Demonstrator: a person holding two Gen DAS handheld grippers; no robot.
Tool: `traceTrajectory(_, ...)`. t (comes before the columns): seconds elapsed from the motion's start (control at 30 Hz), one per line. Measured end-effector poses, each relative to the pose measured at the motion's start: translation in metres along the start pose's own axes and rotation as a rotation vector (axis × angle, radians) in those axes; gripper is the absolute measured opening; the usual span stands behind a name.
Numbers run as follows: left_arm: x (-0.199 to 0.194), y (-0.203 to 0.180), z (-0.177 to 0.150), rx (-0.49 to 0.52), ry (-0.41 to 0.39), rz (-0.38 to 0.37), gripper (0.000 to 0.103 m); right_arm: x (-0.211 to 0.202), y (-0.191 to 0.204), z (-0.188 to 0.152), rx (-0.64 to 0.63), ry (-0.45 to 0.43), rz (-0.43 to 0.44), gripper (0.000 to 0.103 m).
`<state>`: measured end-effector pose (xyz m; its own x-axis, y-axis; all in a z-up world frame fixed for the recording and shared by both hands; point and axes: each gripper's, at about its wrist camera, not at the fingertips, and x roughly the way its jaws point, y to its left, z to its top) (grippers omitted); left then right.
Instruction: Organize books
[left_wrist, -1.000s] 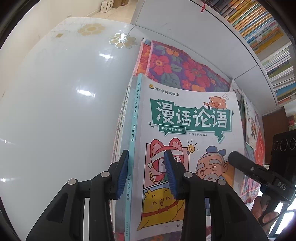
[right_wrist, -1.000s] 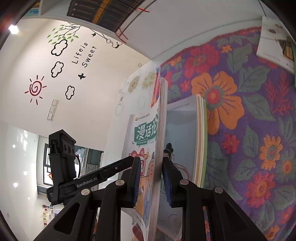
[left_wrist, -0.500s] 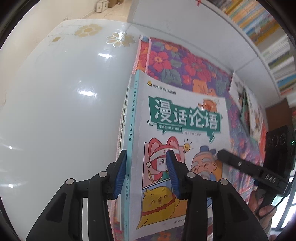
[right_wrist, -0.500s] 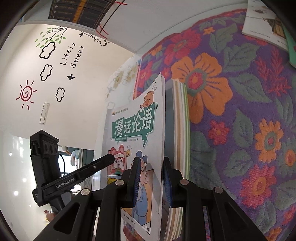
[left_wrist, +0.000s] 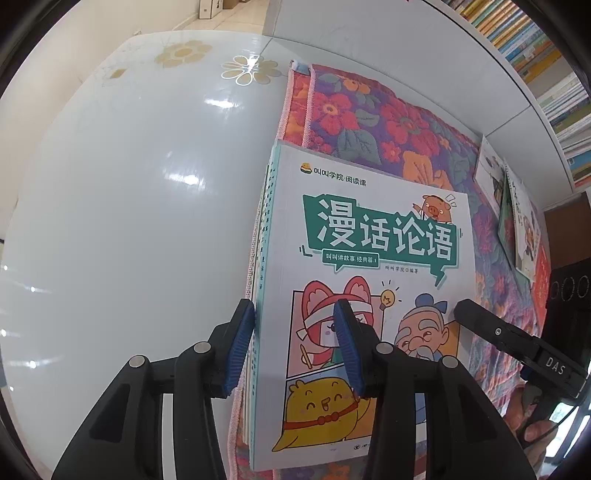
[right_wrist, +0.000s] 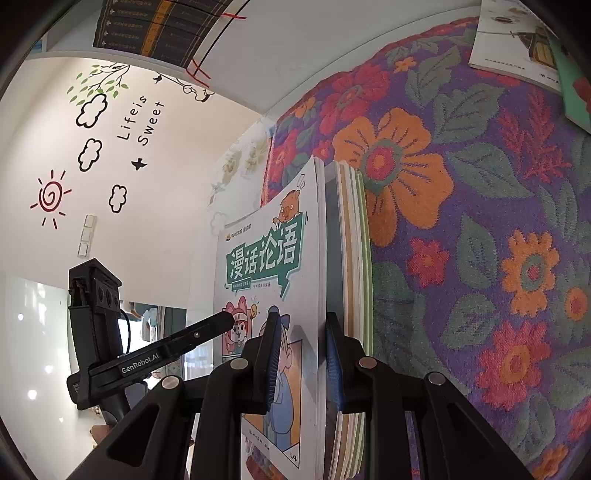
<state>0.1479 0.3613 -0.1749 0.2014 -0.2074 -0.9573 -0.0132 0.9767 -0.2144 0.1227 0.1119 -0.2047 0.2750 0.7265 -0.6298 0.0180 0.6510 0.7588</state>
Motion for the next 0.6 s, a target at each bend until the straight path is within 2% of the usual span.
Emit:
traceTrajectory(0.27,0.001,0.001,0.002,-0.01,-0.003,-0.007,0.041,0.002,-0.002,-0.003,0.017,-0.007,0.007,0.023)
traceTrajectory(0.37,-0.001,0.008,-0.001,-0.045,0.001,-0.005,0.041,0.001,-0.005,-0.003,0.031,-0.016,0.014,0.023)
traceTrajectory(0.5,-0.019,0.019,-0.004,-0.09,-0.037,0.021,0.041,-0.015,-0.007,-0.003,0.032,-0.073,-0.009,0.024)
traceTrajectory(0.6,-0.035,0.015,-0.004,-0.091,-0.075,0.035,0.041,-0.035,-0.007,-0.002,0.022,-0.109,0.012,0.024)
